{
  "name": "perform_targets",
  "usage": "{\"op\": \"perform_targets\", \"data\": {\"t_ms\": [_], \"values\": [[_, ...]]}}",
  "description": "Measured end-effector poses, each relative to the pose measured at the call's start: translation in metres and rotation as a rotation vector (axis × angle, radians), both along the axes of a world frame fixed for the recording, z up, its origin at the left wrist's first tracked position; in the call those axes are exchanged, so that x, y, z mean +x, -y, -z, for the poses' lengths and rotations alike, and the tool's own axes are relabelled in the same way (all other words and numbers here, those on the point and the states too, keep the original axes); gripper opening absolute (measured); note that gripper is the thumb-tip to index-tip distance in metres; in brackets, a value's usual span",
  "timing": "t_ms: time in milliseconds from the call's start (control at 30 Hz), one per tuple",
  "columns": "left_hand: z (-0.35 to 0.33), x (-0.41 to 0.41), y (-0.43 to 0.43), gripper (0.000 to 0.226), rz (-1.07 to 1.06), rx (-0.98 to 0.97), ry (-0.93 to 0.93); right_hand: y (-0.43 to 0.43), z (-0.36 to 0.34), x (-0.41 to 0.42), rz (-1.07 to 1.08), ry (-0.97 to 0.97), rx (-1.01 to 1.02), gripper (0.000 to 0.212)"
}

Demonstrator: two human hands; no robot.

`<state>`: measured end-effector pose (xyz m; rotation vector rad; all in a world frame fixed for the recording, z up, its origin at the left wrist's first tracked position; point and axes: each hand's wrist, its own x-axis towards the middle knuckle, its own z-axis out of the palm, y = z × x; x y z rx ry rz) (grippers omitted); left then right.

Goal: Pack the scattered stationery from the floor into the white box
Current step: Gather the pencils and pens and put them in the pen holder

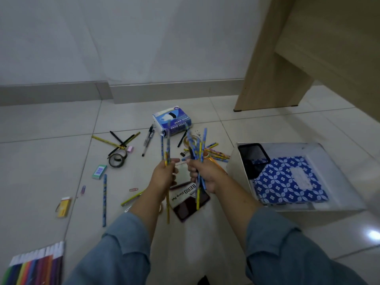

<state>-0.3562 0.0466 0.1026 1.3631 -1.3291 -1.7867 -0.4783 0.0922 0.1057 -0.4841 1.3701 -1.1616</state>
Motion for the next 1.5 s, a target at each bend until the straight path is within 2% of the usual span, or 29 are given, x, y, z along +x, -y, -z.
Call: {"op": "perform_targets", "data": {"t_ms": [33,100,167,267,400,467,567,667,767,833,900,1000,1100,1200,1267,1300,1367,1400,1433,1500], "values": [[0.001,-0.001,-0.002,0.023,0.052,-0.026,0.055,0.001,0.000,0.000,0.044,-0.013,-0.008,0.014],[-0.002,-0.002,-0.006,0.020,0.172,-0.007,0.138,0.005,0.001,-0.001,0.100,-0.073,0.015,0.040],[-0.008,-0.002,-0.010,0.019,0.282,0.111,0.145,0.006,0.002,0.000,0.113,-0.125,0.059,0.057],[-0.015,0.002,-0.011,0.015,0.369,0.212,0.061,0.008,0.005,-0.001,0.116,-0.118,0.093,0.046],[-0.014,0.008,-0.010,0.020,0.374,0.013,0.075,0.012,0.005,-0.001,0.143,-0.015,0.095,0.024],[-0.013,0.011,-0.010,0.023,0.359,-0.064,0.078,0.013,0.006,-0.001,0.146,-0.020,0.075,0.026],[-0.010,0.014,-0.010,0.025,0.370,-0.201,0.177,0.013,0.006,0.000,0.172,-0.078,0.072,0.031],[-0.009,0.012,-0.012,0.020,0.401,-0.302,0.237,0.014,0.008,0.002,0.199,-0.155,0.107,0.037],[-0.007,0.006,-0.016,0.027,0.391,-0.388,0.330,0.016,0.009,0.003,0.229,-0.190,0.161,0.045],[-0.005,0.001,-0.017,0.030,0.339,-0.357,0.340,0.018,0.007,0.002,0.241,-0.239,0.166,0.037],[-0.005,-0.002,-0.016,0.021,0.272,-0.322,0.302,0.019,0.007,0.002,0.271,-0.264,0.134,0.029],[-0.004,-0.002,-0.015,0.014,0.211,-0.329,0.301,0.023,0.011,0.009,0.265,-0.164,0.056,0.024],[-0.005,-0.005,-0.017,0.025,0.163,-0.318,0.323,0.027,0.012,0.022,0.346,-0.080,0.031,0.032],[-0.010,-0.011,-0.017,0.031,0.148,-0.252,0.312,0.030,0.008,0.024,0.488,-0.002,0.019,0.027],[-0.009,-0.012,-0.016,0.035,0.210,-0.296,0.418,0.028,0.006,0.019,0.551,0.055,0.005,0.026],[-0.007,-0.010,-0.016,0.038,0.210,-0.381,0.537,0.027,0.006,0.015,0.589,0.086,-0.002,0.021],[-0.003,0.000,-0.015,0.043,0.090,-0.492,0.699,0.026,0.005,0.005,0.660,0.125,0.002,0.017],[0.001,0.005,-0.015,0.044,0.004,-0.424,0.645,0.026,0.003,0.001,0.689,0.133,0.002,0.017],[0.002,0.008,-0.016,0.047,-0.094,-0.263,0.494,0.026,0.001,-0.003,0.718,0.139,-0.001,0.024],[0.005,0.010,-0.021,0.064,-0.238,0.179,0.136,0.028,0.000,-0.006,0.751,0.134,0.004,0.034]]}}
